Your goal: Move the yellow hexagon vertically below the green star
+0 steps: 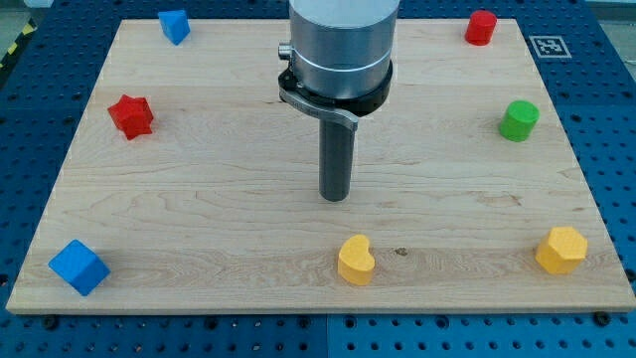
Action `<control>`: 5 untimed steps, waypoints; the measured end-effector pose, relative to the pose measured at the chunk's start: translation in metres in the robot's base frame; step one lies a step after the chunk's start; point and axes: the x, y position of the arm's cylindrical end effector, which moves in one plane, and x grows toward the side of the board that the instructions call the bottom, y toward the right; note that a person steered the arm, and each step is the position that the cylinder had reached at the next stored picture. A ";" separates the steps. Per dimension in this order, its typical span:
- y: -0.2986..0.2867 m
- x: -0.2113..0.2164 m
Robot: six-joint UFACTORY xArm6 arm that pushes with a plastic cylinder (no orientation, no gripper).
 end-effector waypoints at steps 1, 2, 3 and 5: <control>0.000 -0.001; 0.047 -0.008; 0.125 -0.008; 0.276 0.002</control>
